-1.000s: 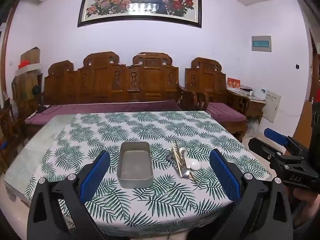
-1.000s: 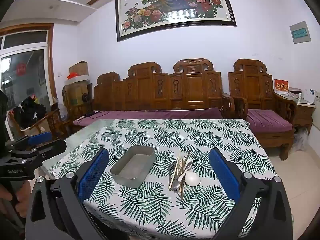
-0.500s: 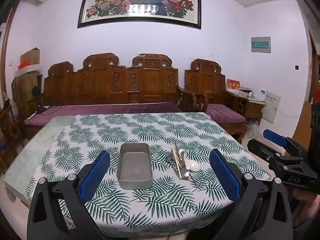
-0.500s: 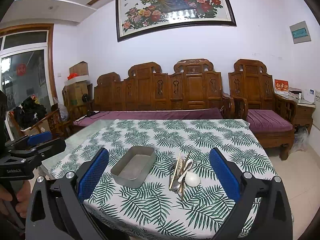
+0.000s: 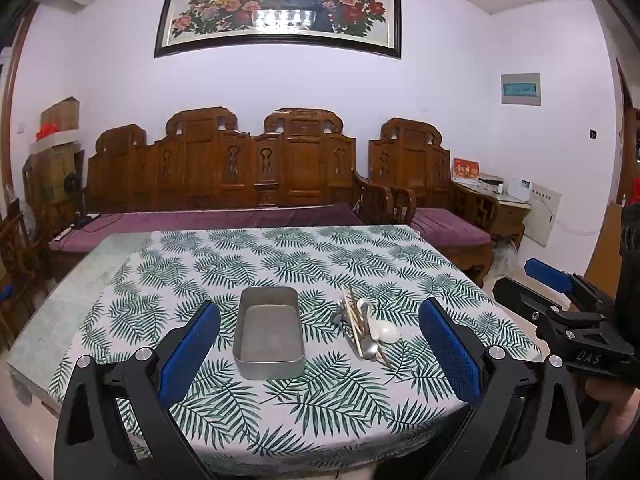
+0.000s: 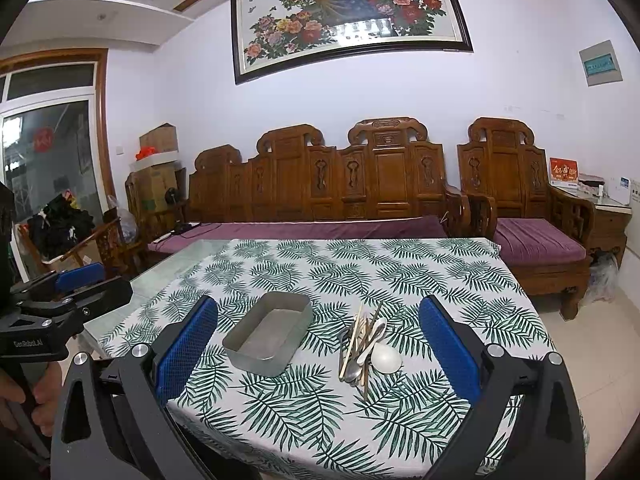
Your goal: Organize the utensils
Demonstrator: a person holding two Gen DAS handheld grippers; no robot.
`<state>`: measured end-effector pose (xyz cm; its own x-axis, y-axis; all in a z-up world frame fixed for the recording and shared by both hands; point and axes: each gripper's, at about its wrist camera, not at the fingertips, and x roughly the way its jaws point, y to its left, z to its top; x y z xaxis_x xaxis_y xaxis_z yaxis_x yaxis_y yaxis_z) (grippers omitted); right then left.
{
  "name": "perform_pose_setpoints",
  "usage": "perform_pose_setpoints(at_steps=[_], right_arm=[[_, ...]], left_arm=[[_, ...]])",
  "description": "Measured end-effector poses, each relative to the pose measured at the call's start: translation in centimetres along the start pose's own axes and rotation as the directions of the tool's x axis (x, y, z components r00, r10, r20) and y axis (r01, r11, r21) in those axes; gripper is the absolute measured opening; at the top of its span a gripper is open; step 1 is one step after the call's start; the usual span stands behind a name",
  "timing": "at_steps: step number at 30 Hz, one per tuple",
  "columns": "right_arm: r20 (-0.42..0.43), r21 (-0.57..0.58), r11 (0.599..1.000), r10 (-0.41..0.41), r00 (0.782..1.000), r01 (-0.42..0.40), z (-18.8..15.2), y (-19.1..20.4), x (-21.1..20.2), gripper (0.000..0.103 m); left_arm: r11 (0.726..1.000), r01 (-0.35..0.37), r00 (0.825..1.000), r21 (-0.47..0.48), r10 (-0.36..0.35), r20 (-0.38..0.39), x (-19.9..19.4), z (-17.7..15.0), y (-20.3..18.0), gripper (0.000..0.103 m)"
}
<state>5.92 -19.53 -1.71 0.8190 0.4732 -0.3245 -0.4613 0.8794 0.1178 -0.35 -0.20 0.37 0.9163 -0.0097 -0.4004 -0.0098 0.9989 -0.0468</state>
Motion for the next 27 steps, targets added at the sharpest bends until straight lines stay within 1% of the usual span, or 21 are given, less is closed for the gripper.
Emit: perform_pose_setpoints(at_steps=[27], right_arm=[[0.002, 0.002, 1.0, -0.001, 1.0, 0.001, 0.13, -0.04, -0.17, 0.1]], left_arm=[[1.0, 0.0, 1.0, 0.007, 0.0, 0.005, -0.25, 0.09, -0.28, 0.096]])
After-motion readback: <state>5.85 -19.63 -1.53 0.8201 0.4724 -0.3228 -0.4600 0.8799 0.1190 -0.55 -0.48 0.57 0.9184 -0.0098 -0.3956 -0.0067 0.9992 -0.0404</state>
